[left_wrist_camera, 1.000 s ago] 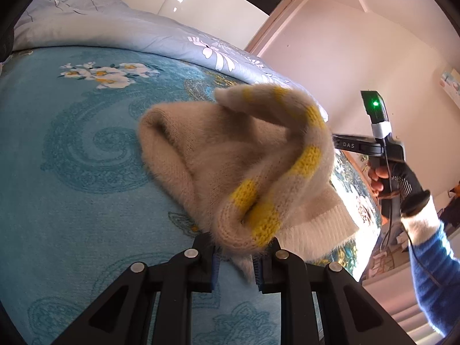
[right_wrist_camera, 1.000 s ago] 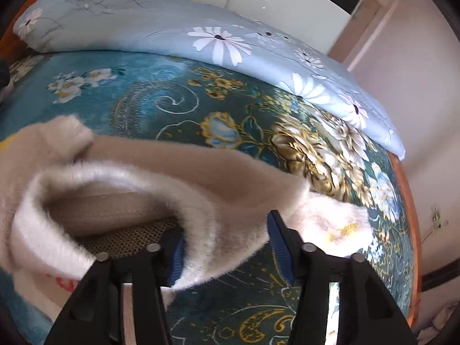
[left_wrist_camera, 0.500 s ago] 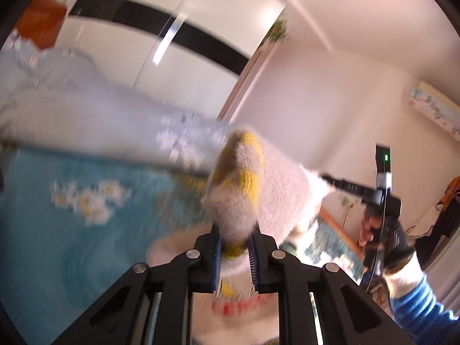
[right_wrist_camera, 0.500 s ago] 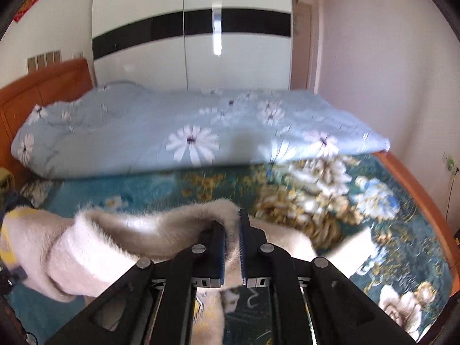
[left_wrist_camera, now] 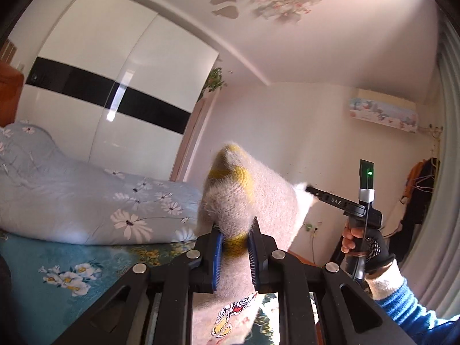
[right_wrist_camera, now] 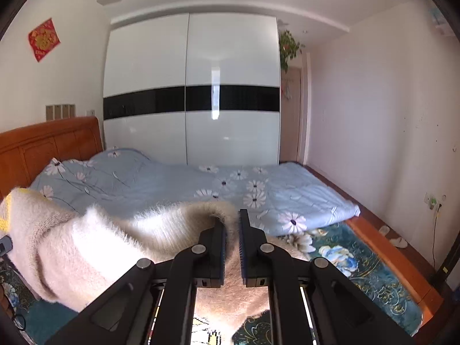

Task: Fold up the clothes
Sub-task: 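Hold the sweater up with both grippers, spreading it open between them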

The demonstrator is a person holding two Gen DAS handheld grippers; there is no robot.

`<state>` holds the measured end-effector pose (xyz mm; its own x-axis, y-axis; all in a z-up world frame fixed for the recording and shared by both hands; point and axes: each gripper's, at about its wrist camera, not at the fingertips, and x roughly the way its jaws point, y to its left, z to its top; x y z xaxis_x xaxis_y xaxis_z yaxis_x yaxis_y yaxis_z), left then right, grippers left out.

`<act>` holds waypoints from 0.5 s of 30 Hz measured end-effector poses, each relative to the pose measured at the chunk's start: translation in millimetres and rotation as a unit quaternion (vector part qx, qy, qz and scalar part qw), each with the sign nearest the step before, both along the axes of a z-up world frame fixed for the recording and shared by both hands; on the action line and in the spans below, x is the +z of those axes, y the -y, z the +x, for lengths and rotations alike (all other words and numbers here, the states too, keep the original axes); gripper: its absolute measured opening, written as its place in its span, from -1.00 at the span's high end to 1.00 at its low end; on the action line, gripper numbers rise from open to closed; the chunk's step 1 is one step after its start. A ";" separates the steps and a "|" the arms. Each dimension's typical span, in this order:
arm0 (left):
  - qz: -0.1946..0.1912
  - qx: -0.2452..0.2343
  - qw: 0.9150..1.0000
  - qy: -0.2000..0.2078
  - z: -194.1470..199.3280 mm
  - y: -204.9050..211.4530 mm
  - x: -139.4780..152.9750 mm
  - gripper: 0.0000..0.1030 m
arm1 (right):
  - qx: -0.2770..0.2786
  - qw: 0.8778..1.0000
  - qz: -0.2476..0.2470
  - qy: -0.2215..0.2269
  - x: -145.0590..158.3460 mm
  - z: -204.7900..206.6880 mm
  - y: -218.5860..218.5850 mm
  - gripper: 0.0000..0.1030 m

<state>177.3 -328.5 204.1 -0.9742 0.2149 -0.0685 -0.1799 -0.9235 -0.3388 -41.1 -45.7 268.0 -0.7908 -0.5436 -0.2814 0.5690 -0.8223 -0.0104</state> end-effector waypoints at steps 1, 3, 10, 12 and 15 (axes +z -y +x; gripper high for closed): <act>-0.003 -0.005 1.000 -0.007 5.8 -4.7 4.1 0.67 | 0.003 1.000 -0.004 -0.007 6.2 8.1 -6.7 0.85; -0.008 -0.011 1.000 -0.018 16.1 -12.2 12.0 0.67 | 0.006 1.000 -0.007 -0.025 17.2 23.8 -16.7 0.85; 0.000 -0.003 1.000 -0.015 17.7 -6.6 19.2 0.66 | 0.015 0.998 0.002 -0.056 38.2 50.0 -19.9 0.85; 0.017 0.006 1.000 0.012 4.8 6.2 8.3 0.66 | 0.017 0.999 0.009 -0.042 34.8 41.3 -10.6 0.85; 0.049 0.019 0.996 0.066 -20.7 31.3 -20.4 0.66 | 0.018 0.999 0.039 -0.008 8.4 12.3 16.7 0.85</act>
<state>156.6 -359.8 183.7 -0.9659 0.1895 -0.1764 -0.0930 -0.8899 -0.4466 -28.9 -62.4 276.4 -0.7759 -0.5486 -0.3114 0.5971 -0.7979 -0.0824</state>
